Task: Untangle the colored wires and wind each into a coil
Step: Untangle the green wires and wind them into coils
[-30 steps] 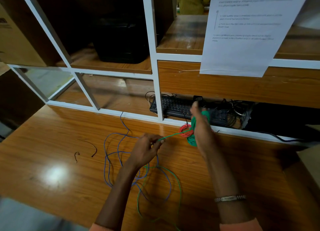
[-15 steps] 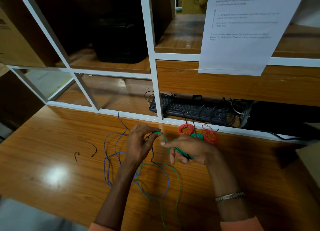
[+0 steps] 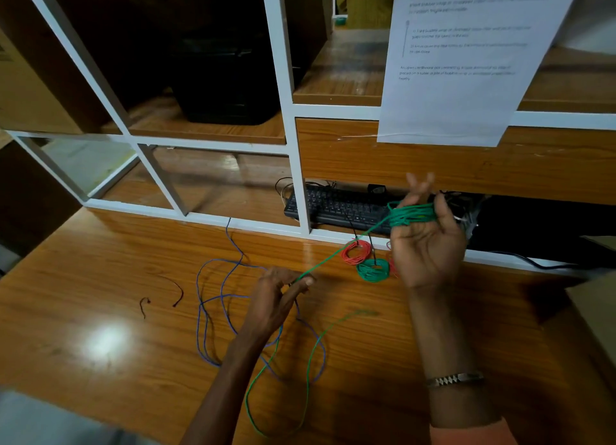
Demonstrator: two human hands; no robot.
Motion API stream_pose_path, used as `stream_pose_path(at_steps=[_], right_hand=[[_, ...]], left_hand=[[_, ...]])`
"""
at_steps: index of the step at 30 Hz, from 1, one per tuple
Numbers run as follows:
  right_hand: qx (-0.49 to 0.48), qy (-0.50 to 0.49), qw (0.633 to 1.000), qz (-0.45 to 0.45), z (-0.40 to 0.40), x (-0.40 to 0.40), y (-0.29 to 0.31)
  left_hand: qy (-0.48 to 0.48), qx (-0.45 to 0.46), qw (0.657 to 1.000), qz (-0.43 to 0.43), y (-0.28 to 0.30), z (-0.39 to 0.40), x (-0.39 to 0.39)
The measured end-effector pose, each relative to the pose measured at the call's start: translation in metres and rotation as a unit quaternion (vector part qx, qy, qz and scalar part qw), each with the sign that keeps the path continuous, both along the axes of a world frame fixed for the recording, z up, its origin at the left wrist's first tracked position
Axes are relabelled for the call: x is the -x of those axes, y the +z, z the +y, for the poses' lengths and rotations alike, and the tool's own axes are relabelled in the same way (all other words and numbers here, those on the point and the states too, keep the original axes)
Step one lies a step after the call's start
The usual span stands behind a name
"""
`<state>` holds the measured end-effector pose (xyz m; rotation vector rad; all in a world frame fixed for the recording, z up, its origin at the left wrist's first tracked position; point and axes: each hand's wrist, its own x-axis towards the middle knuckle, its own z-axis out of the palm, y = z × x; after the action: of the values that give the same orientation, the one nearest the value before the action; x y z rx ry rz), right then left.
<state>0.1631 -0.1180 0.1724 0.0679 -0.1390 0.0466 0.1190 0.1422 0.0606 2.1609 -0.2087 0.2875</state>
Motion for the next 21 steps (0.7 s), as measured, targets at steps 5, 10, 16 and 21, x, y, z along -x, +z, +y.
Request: stream_pose_path(at_steps=[5,10,16,21], right_hand=[[0.395,-0.135,0.898,0.14,-0.003,-0.004,-0.023],[0.77,0.042,0.626,0.116,0.024,0.017,-0.045],[0.759,0.248,0.593,-0.104,0.05,0.031,-0.035],[0.627,0.315,0.701,-0.129,0.063,0.035,-0.031]], left_hand=[[-0.037,0.034,0.998,0.044,0.017,-0.012,0.001],[-0.043,0.103,0.994,0.011,0.057,-0.028,-0.008],[0.01,0.126,0.992,-0.022,0.067,-0.016,-0.018],[0.009,0.134,0.991,-0.016,0.061,-0.011,-0.013]])
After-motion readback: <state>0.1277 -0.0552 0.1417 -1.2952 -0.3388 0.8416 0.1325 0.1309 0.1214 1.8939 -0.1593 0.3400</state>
